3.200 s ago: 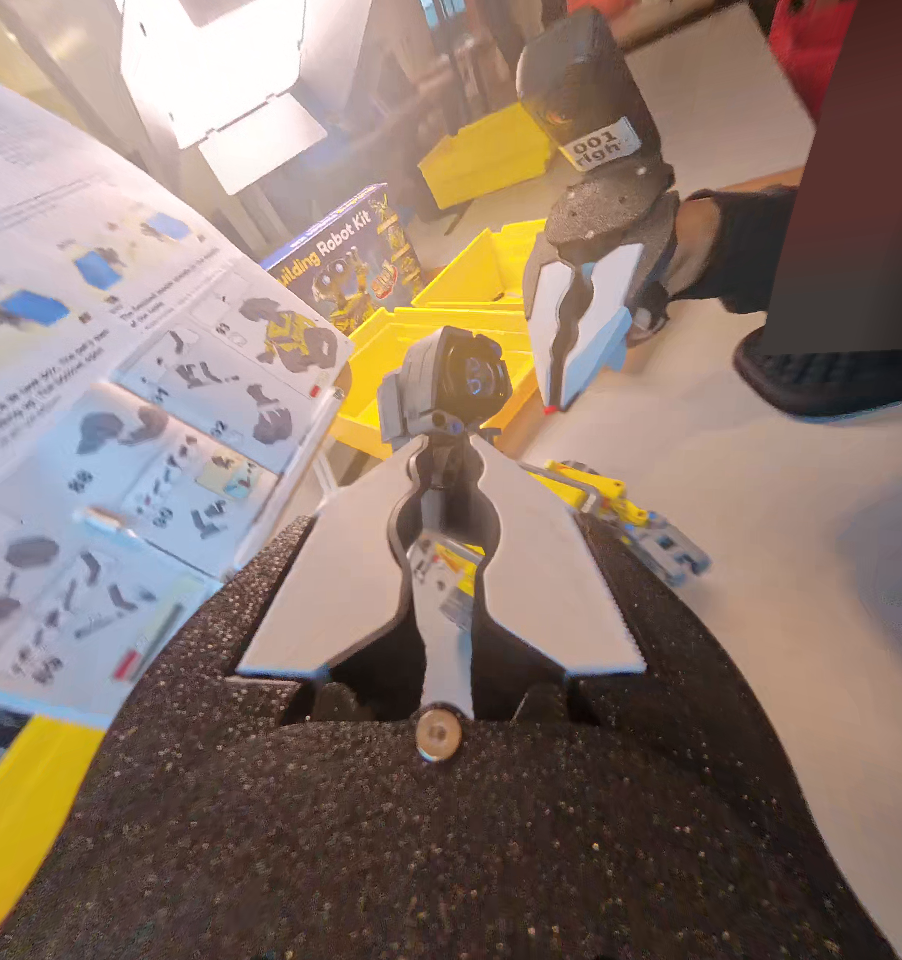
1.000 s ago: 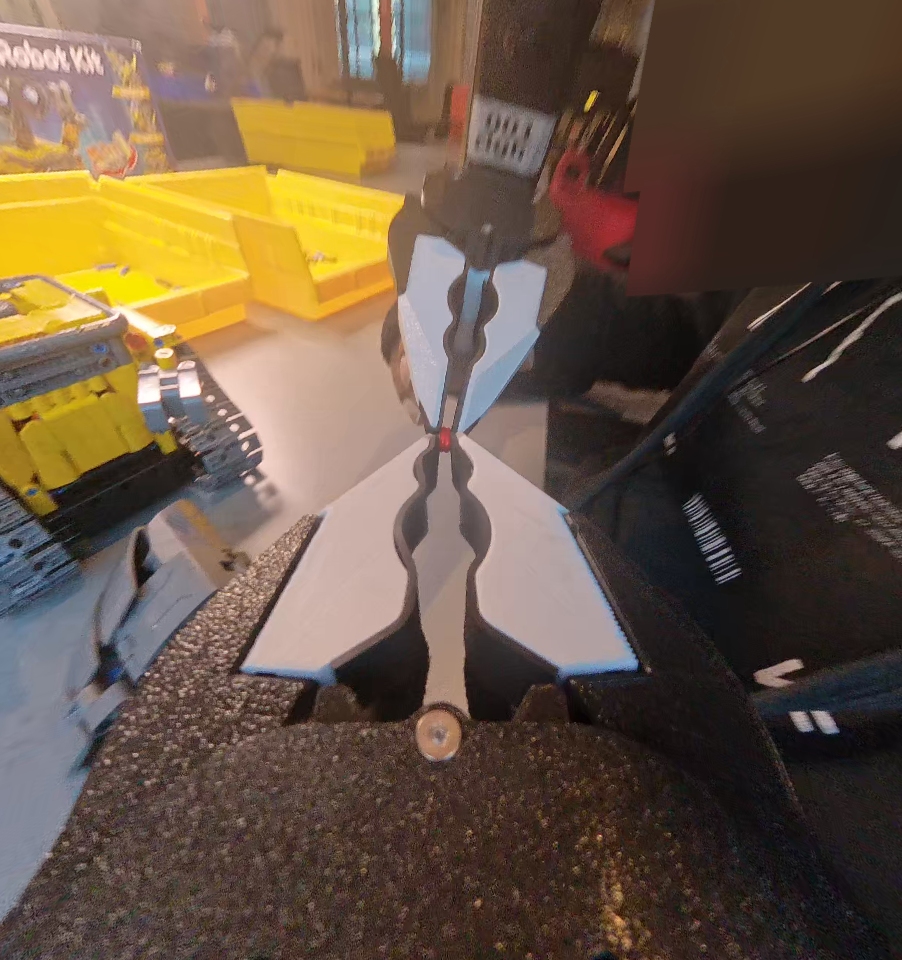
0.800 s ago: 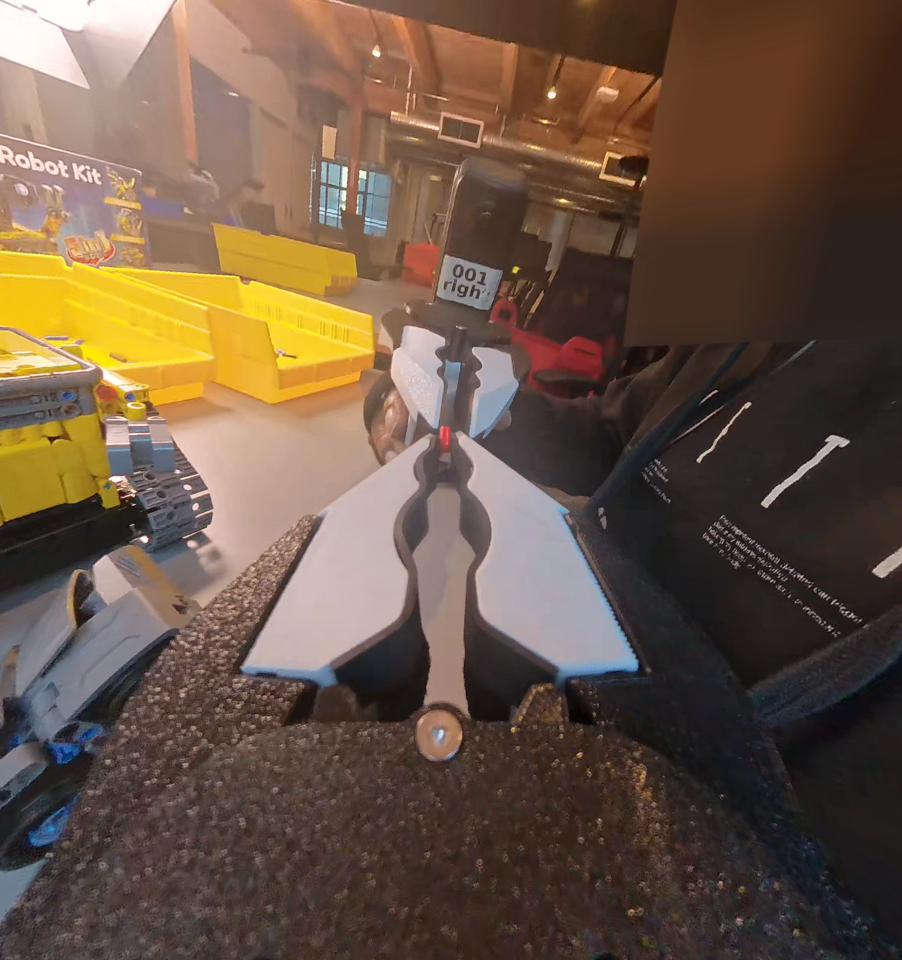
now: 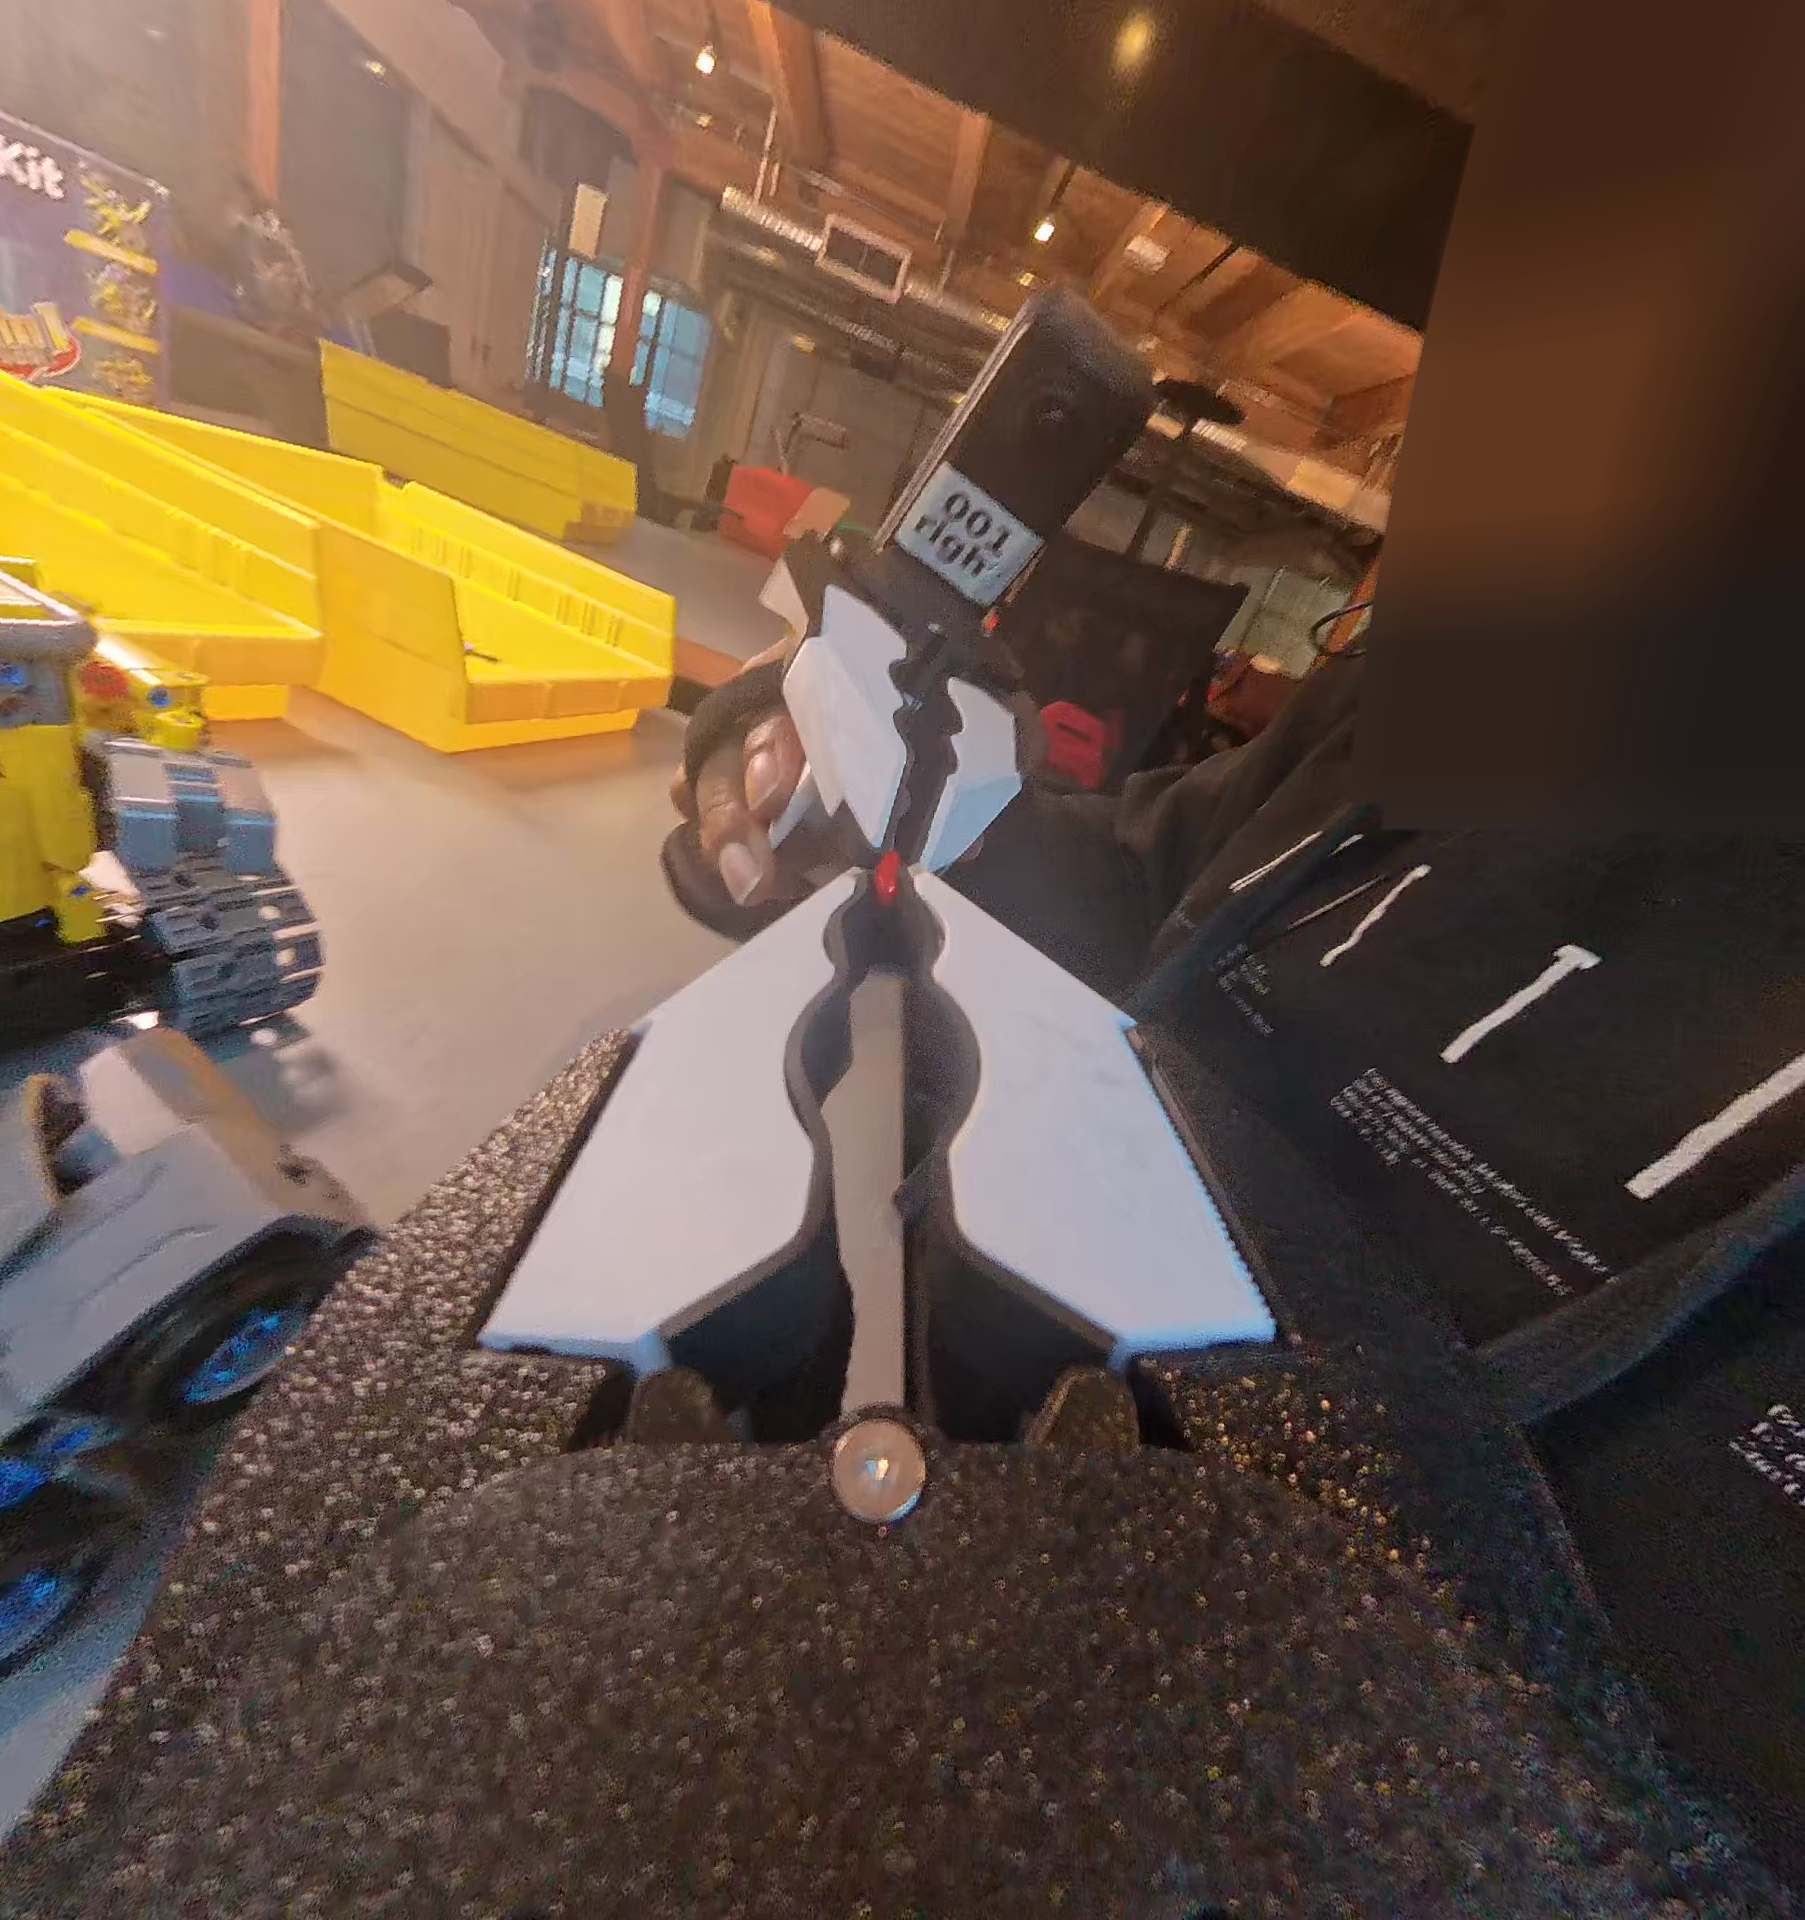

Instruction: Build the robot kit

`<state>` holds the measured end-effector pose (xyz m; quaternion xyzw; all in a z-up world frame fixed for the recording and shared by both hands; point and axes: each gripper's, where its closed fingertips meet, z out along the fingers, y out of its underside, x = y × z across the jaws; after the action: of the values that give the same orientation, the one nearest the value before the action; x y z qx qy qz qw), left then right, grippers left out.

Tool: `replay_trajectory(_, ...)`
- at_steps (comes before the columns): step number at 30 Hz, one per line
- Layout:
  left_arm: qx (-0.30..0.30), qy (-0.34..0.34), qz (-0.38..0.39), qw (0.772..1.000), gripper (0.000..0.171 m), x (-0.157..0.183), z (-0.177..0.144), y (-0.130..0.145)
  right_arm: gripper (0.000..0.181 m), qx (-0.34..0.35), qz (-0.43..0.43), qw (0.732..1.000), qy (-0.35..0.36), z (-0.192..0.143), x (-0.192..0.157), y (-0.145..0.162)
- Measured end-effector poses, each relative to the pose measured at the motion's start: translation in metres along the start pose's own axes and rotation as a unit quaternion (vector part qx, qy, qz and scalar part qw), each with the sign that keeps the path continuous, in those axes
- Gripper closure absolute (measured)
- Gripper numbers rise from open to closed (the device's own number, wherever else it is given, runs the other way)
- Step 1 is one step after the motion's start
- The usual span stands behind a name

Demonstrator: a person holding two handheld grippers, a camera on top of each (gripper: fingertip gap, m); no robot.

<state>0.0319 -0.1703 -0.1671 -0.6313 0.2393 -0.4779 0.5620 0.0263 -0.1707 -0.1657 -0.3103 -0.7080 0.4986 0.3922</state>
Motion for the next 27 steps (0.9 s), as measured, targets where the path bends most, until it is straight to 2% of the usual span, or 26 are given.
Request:
replay_trajectory(2, -0.03, -0.064, 0.061, 0.996, 0.166, -0.017, -0.012, -0.007, 0.177, -0.035, 0.012, 0.999, 0.019, 0.0, 0.011, 0.011)
replay_trajectory(3, -0.042, -0.106, 0.103, 0.988, 0.159, -0.028, -0.024, -0.017, 0.177, -0.07, 0.026, 0.997, 0.029, -0.001, 0.019, 0.024)
replay_trajectory(4, -0.063, -0.15, 0.147, 0.976, 0.15, -0.039, -0.036, -0.026, 0.177, -0.116, 0.038, 0.992, 0.04, -0.004, 0.028, 0.043)
replay_trajectory(6, -0.143, -0.235, 0.239, 0.931, 0.13, -0.071, -0.06, -0.027, 0.177, -0.18, 0.044, 0.98, 0.073, -0.007, 0.046, 0.073)
replay_trajectory(7, -0.192, -0.25, 0.258, 0.913, 0.116, -0.086, -0.068, -0.016, 0.177, -0.209, 0.048, 0.974, 0.078, -0.005, 0.05, 0.086)
replay_trajectory(9, -0.267, -0.223, 0.222, 0.911, 0.087, -0.102, -0.069, 0.019, 0.177, -0.239, 0.037, 0.966, 0.086, 0.004, 0.055, 0.101)
replay_trajectory(10, -0.284, -0.213, 0.221, 0.909, 0.081, -0.109, -0.066, 0.031, 0.177, -0.249, 0.037, 0.964, 0.086, 0.01, 0.056, 0.107)
replay_trajectory(13, -0.347, -0.198, 0.259, 0.879, 0.076, -0.127, -0.061, 0.062, 0.177, -0.272, 0.031, 0.958, 0.083, 0.022, 0.058, 0.124)
replay_trajectory(15, -0.367, -0.204, 0.289, 0.861, 0.083, -0.139, -0.059, 0.07, 0.177, -0.287, 0.029, 0.954, 0.083, 0.025, 0.059, 0.132)
replay_trajectory(17, -0.361, -0.213, 0.293, 0.859, 0.105, -0.146, -0.057, 0.071, 0.177, -0.287, 0.035, 0.954, 0.084, 0.026, 0.06, 0.134)
replay_trajectory(19, -0.36, -0.224, 0.296, 0.856, 0.118, -0.151, -0.057, 0.071, 0.177, -0.286, 0.039, 0.954, 0.084, 0.027, 0.061, 0.136)
replay_trajectory(27, -0.361, -0.227, 0.282, 0.859, 0.122, -0.149, -0.053, 0.072, 0.177, -0.284, 0.043, 0.954, 0.084, 0.025, 0.063, 0.135)
